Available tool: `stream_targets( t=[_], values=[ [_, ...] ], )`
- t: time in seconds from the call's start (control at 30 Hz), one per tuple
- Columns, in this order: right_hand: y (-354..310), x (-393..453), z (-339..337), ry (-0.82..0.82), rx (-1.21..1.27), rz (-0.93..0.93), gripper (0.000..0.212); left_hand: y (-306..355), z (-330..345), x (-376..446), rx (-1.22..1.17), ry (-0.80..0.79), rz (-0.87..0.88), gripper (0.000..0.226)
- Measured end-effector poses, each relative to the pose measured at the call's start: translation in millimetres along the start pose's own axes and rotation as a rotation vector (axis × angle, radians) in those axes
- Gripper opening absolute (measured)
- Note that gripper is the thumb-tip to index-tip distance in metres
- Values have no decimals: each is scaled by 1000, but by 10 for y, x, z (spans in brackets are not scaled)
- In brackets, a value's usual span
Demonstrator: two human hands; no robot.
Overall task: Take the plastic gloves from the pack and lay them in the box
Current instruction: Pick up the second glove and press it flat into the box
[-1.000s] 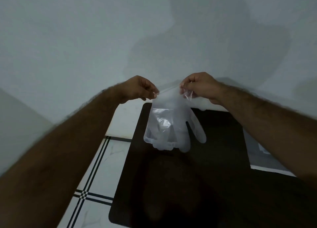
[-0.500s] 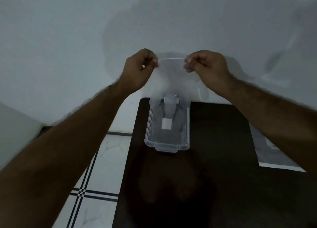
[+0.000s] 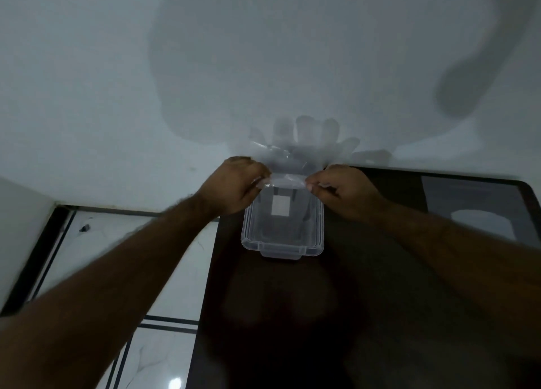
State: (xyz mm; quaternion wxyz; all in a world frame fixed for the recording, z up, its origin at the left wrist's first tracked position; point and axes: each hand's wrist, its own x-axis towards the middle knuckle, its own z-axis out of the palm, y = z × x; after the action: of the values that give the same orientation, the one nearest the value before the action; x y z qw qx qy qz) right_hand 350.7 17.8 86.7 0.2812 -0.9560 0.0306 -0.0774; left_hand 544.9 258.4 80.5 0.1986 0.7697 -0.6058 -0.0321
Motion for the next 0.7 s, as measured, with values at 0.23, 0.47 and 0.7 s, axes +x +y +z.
stream_targets(
  t=[0.23, 0.47, 0.7],
  values=[
    [337, 105, 458, -320, -223, -81, 20, -178, 462, -35, 63, -179, -11, 24],
    [317, 135, 646, -594, -536, -137, 30, -175, 720, -190, 266, -359, 78, 25],
    [212, 214, 761, -803, -705, -135, 43, -69, 747, -132, 352, -568, 24, 22]
  ],
)
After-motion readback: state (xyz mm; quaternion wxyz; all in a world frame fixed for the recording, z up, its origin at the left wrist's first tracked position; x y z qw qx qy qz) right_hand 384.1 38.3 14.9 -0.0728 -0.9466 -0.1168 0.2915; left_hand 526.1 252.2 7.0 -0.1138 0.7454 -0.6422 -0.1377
